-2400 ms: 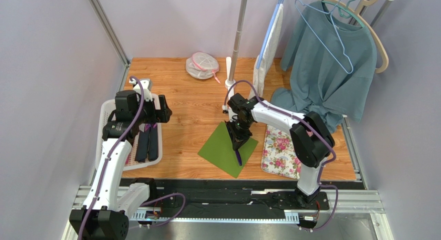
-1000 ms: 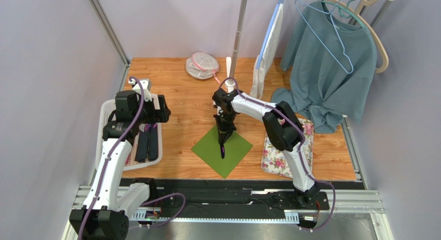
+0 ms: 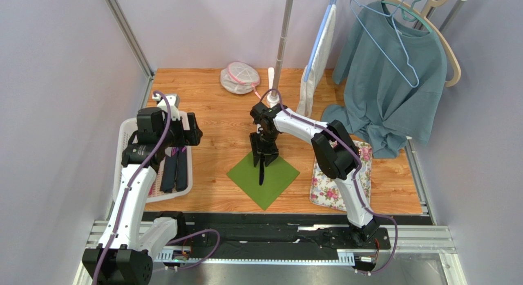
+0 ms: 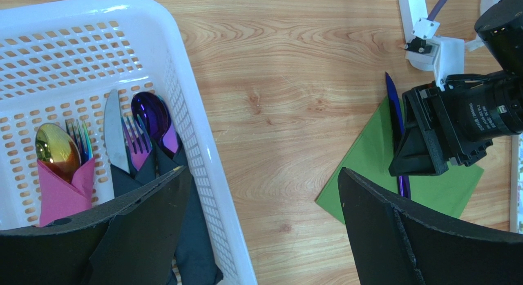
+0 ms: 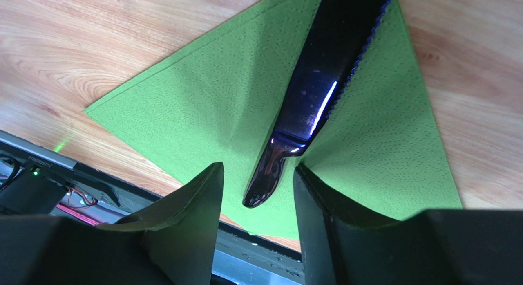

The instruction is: Place the utensils on the paper napkin and roll it up

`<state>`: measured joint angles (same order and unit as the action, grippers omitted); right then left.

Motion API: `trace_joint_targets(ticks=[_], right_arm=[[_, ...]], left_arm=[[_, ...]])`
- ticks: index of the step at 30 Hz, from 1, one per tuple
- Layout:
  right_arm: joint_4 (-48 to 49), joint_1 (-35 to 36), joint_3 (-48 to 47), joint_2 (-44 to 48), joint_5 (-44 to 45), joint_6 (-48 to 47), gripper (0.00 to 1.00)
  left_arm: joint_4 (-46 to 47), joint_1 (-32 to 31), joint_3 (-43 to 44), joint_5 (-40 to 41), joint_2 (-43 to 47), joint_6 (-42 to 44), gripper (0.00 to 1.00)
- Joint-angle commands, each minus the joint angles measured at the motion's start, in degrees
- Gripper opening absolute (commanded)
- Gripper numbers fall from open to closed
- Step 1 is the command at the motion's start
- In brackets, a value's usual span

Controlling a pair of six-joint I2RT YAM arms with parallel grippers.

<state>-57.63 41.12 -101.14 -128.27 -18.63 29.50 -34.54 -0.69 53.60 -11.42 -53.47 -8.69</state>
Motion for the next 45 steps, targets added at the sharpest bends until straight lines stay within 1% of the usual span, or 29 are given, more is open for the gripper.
trace_joint_targets(ticks=[1, 3, 5, 7, 8, 9, 10, 11, 12, 14, 15, 16, 18, 19, 20, 21, 22, 23, 24, 25, 27, 28, 29, 31, 32, 33, 34, 39, 45], right_arm=[[-2.7, -0.5, -4.5, 4.7, 0.5, -1.8, 0.51], [-3.2, -0.6, -6.0, 6.4, 0.4, -3.6, 0.52], [-4.4, -0.5, -6.4, 9.5, 0.1, -7.4, 0.53], [-4.7, -1.0, -4.9, 12.6, -0.8, -11.6, 0.55], [-4.6, -1.4, -3.7, 16.3, -1.1, -13.0, 0.55], [-4.3, -1.7, -2.1, 18.4, -1.6, -14.5, 0.55], [-3.6, -2.1, 1.9, 20.3, -1.6, -16.4, 0.59], [-3.5, -3.0, 3.8, 22.8, -1.0, -19.3, 0.61], [-3.4, -3.4, 6.4, 27.0, 0.2, -21.0, 0.63], [-3.3, -6.0, 13.6, 31.7, 0.7, -24.0, 0.70], [-3.1, -7.2, 16.1, 36.1, 0.8, -24.2, 0.73], [-2.8, -10.3, 21.4, 38.0, 0.4, -24.2, 0.77], [-2.6, -13.9, 25.8, 41.3, -0.4, -23.8, 0.77], [-2.6, -18.0, 28.0, 43.5, -0.9, -23.7, 0.78], [-2.0, -20.2, 31.8, 45.2, -1.2, -23.7, 0.79], [-1.2, -22.3, 33.5, 46.6, -0.6, -23.3, 0.81], [0.0, -27.1, 34.9, 49.0, -0.6, -23.3, 0.84], [-0.1, -29.3, 36.4, 49.4, -0.8, -23.6, 0.84], [-0.6, -31.1, 36.9, 49.5, 0.4, -24.9, 0.84], [-1.2, -34.1, 37.2, 49.4, 1.2, -25.7, 0.81], [-1.5, -36.9, 38.1, 48.6, 4.3, -27.2, 0.77], [-2.4, -39.5, 38.0, 47.8, 4.8, -29.2, 0.72], [-2.6, -40.7, 37.8, 45.8, 5.4, -29.3, 0.70], [-2.6, -45.4, 37.6, 43.9, 5.7, -32.7, 0.64], [-2.7, -46.4, 37.5, 41.9, 5.5, -33.4, 0.63], [-2.8, -46.9, 37.3, 41.1, 6.1, -34.3, 0.61], [-3.1, -47.3, 37.2, 40.1, 6.6, -35.2, 0.57], [-2.1, -47.4, 39.3, 37.7, 10.9, -40.3, 0.50], [-0.6, -48.4, 39.0, 34.8, 15.7, -43.8, 0.48]], left_arm=[[0.0, 0.3, 1.9, 0.5, 0.3, 0.2, 0.99], [-0.2, 0.3, 2.6, 0.1, 0.6, 0.6, 0.99], [-0.4, 0.3, 3.0, -0.1, 0.9, 0.9, 0.99], [-0.4, 0.3, 3.4, -0.8, 1.6, 1.1, 0.99], [-0.3, 0.3, 3.4, -1.4, 2.0, 1.5, 0.99], [0.0, 0.3, 3.2, -2.1, 2.6, 1.8, 0.99], [1.0, 0.3, 3.0, -3.7, 3.8, 2.2, 0.99], [2.0, 0.3, 2.6, -4.4, 4.7, 2.2, 0.99], [3.0, 0.3, 1.3, -5.7, 5.7, 2.2, 0.99], [6.8, 0.3, -1.0, -7.0, 8.7, 2.0, 0.99], [7.9, 0.3, -1.7, -8.1, 9.7, 1.7, 0.99], [9.8, 0.3, -2.4, -8.8, 11.0, 1.4, 0.99], [10.9, 0.3, -3.7, -10.5, 11.7, 0.9, 0.99], [11.3, 0.3, -3.9, -10.7, 11.5, 0.2, 0.99], [11.4, 0.3, -3.9, -11.2, 11.3, -0.2, 0.99], [11.3, 0.3, -3.9, -11.7, 11.0, -0.5, 0.99], [11.3, 0.3, -3.9, -11.7, 10.4, -1.1, 0.99], [11.3, 0.3, -3.8, -11.9, 10.1, -1.2, 0.99], [11.4, 0.3, -3.7, -12.1, 9.8, -1.4, 0.99], [11.4, 0.3, -3.6, -12.4, 9.4, -1.4, 0.99], [11.8, 0.3, -3.6, -12.7, 9.4, -1.6, 0.99], [12.0, 0.3, -3.6, -12.7, 9.4, -1.6, 0.99], [12.1, 0.3, -3.7, -12.7, 9.3, -1.7, 0.99], [12.0, 0.3, -3.6, -13.0, 9.1, -1.4, 0.99], [12.0, 0.3, -3.6, -13.1, 9.0, -1.3, 0.99], [12.0, 0.3, -3.6, -13.0, 9.1, -1.2, 0.99], [12.1, 0.3, -3.6, -12.9, 9.0, -1.2, 0.99], [12.5, 0.3, -3.8, -12.6, 8.6, -1.3, 0.99], [13.1, 0.3, -3.9, -12.8, 7.7, -1.8, 0.99]])
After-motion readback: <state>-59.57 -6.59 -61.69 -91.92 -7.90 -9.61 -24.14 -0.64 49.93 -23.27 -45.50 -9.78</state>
